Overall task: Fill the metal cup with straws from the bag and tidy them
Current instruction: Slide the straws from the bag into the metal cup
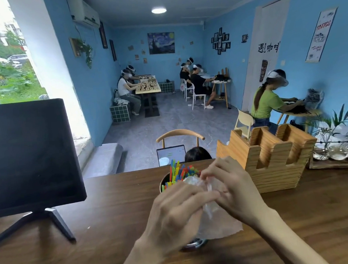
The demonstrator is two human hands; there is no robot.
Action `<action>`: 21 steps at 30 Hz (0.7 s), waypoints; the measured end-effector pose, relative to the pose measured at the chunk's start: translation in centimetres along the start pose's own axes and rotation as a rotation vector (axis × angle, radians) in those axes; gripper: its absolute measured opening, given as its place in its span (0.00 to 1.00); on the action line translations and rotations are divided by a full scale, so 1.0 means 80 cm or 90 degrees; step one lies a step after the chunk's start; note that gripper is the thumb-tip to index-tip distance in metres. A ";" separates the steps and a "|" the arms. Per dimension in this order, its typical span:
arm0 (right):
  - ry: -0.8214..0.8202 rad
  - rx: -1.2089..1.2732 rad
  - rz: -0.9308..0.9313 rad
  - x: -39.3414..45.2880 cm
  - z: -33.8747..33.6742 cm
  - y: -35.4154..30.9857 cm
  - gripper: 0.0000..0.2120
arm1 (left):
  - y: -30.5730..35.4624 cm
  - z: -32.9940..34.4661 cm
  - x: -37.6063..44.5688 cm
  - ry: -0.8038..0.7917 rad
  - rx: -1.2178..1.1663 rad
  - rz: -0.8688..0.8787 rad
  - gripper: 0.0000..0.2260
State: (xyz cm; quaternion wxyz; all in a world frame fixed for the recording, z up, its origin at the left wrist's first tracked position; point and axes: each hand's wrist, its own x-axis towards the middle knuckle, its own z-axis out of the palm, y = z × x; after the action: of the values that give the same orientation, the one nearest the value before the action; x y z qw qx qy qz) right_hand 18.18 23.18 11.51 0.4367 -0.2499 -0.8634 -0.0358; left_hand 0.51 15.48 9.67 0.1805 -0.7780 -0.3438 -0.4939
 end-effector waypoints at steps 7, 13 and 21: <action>0.038 0.030 -0.021 -0.050 0.016 0.005 0.08 | 0.014 0.010 -0.047 0.115 -0.090 -0.145 0.11; 0.039 0.149 0.011 -0.066 0.027 0.008 0.14 | -0.006 -0.009 -0.013 0.090 0.029 -0.281 0.09; 0.078 0.162 0.057 -0.036 0.022 0.014 0.11 | -0.021 0.006 0.039 -0.389 -0.066 -0.305 0.26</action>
State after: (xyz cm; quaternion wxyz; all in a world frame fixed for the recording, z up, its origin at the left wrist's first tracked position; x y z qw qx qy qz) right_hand 18.82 23.48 8.07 0.5179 -0.2279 -0.8208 0.0785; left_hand 0.47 18.12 12.13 -0.0904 -0.7949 -0.5283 -0.2845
